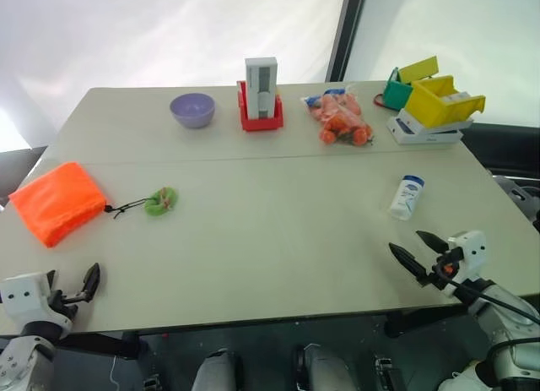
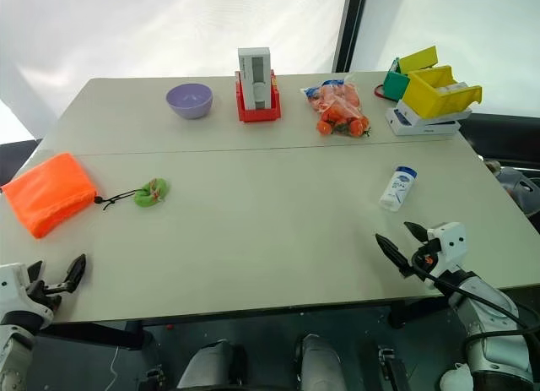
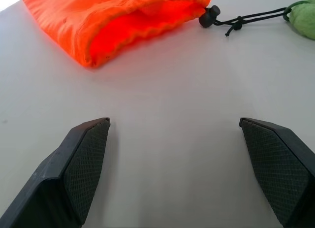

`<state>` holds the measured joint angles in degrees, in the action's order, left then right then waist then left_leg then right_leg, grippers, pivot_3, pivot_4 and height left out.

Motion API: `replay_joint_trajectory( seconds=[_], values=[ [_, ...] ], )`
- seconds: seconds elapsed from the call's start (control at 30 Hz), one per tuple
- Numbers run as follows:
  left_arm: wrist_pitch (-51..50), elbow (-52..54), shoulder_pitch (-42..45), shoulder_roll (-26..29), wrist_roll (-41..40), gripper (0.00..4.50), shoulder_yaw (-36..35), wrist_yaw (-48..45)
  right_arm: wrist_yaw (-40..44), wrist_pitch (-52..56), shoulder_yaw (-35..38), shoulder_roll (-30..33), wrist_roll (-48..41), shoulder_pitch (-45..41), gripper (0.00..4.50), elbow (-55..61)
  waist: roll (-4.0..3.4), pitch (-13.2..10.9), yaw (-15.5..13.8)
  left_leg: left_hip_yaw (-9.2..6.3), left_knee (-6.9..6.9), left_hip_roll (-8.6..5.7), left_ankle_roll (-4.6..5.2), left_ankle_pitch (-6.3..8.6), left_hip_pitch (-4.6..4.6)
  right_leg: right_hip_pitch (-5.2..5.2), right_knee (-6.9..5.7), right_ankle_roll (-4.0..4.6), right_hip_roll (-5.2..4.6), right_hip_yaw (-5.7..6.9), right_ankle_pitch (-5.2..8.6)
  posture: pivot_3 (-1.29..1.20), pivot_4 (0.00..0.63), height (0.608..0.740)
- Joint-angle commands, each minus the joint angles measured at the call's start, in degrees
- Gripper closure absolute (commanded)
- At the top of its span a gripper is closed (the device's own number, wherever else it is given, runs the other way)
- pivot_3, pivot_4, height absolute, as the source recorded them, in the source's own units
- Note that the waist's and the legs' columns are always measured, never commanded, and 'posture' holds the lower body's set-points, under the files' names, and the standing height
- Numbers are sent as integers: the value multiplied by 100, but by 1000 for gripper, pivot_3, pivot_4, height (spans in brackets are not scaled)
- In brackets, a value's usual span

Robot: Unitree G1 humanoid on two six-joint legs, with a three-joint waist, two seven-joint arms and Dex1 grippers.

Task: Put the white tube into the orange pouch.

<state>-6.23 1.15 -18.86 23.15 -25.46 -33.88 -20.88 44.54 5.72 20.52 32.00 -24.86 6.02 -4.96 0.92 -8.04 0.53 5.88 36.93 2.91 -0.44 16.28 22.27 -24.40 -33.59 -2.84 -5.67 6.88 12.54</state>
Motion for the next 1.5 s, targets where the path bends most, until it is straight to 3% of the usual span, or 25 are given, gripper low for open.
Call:
replay_joint_trajectory(
  seconds=[0.03,0.43,0.63,0.9,1.1,1.43,1.5],
  values=[
    [-26,47,-56,9,14,0,-131,71,19,-98,50,5,-13,-40,228,37,0,0,1,0,0,0,0,0,0,0,0,0,0,0,0,0,150,740],
    [329,-63,353,119,340,0,-120,365,-96,234,-676,-292,-28,-297,228,915,7,2,9,0,1,1,0,0,0,0,-1,4,2,0,-4,0,150,740],
    [794,-54,505,524,1570,0,175,838,-103,451,-1668,-626,198,-945,228,1410,7,1,1,1,1,2,1,-1,1,-2,-1,14,2,1,-10,0,150,740],
    [832,-645,1085,1068,2656,0,394,1482,-44,290,-2293,-982,353,-1222,228,1444,9,1,-115,5,1,1,7,2,9,-9,2,27,1,4,-18,0,150,740],
    [900,-1578,1775,1535,3247,0,826,1713,-42,232,-2646,-1180,474,-1235,228,1576,7,0,-123,5,5,2,7,2,7,-8,-6,27,0,8,-19,0,150,740],
    [1351,-3656,3159,1972,3496,0,1349,2043,-147,207,-2750,-1289,550,-1093,228,1709,17,5,-120,11,7,2,18,-6,7,-6,-26,15,1,12,-27,0,150,740],
    [1483,-3957,3385,1993,3451,524,1360,2089,-165,209,-2745,-1288,554,-1064,0,1736,18,6,-119,11,9,2,19,-6,7,-5,-35,10,0,12,-29,0,150,740]
  ],
)
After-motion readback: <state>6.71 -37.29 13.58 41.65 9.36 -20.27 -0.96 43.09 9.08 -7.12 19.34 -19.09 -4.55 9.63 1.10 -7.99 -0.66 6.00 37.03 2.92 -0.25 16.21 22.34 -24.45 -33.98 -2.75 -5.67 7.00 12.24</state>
